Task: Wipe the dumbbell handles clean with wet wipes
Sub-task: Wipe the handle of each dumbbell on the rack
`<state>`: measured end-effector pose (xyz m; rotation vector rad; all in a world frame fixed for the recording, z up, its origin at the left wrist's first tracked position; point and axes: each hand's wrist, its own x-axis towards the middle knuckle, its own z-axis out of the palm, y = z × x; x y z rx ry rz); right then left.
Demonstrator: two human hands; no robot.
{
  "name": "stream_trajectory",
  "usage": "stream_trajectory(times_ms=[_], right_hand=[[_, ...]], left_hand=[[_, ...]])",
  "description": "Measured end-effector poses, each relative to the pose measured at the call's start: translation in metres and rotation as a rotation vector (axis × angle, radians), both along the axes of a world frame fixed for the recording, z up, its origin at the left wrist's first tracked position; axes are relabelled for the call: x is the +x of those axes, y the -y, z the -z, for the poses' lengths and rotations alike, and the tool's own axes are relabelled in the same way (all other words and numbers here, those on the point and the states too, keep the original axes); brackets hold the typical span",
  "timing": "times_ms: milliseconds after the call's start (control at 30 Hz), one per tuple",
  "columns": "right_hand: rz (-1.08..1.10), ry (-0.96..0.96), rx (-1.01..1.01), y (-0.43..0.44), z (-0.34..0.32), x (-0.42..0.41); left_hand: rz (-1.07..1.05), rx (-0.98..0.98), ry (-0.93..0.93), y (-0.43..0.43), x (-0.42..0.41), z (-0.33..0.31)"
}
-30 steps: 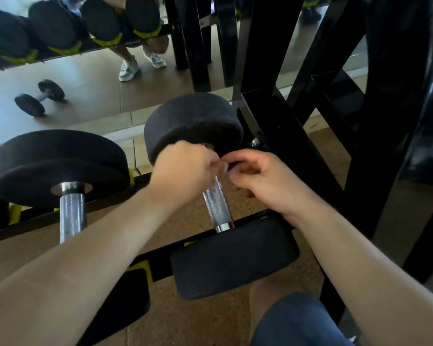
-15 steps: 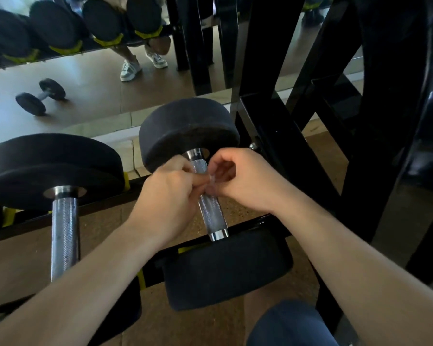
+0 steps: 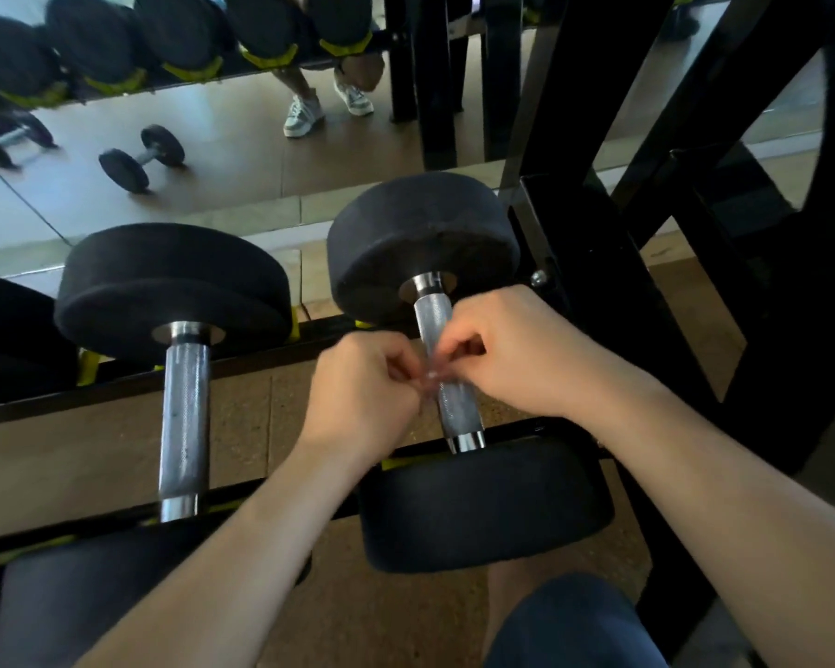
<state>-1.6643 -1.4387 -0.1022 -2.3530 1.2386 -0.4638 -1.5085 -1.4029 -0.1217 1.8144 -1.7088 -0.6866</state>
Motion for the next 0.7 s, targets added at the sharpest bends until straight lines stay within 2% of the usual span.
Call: stream_trajectory(times_ms=[133,200,300,367,433,500,600,667,700], right_hand=[[-0.078,-0.136,0.125,-0.006,-0.006,-0.003],[-0.055,-0.100,0.019,-0.002,-0.003,-0.001],[0.063,0.087,-0.172,0.007,0.007,0.000],[0.108,0.131,-0.189,0.008,0.011,-0.002],[0.070,0.087,-0.178,0.003,0.014,-0.007],[-0.003,0.017,-0.125,-0.005,0.012,-0.011],[-0.091,-0.091,0.093,-0.008,0.001,-0.014],[-0.094,-0.075,0.116,-0.006,-0.007,-0.013],[-0.076,0.006,0.131,-0.006,-0.011,-0.012]], left_hand=[[0.146,0.257,-0.052,-0.010,0.003,-0.008],[0.130,0.176,-0.040,-0.003,0.004,-0.011],[-0.026,-0.070,-0.128,0.012,0.000,-0.009],[-0.039,-0.123,-0.156,0.012,-0.005,-0.008],[0.015,-0.092,-0.100,0.006,-0.008,-0.007],[0.071,0.017,-0.017,-0.002,-0.008,-0.009],[0.159,0.233,-0.016,-0.008,-0.007,-0.016],[0.142,0.246,-0.073,-0.012,-0.002,-0.024],[0.109,0.205,-0.165,-0.015,0.001,-0.029]])
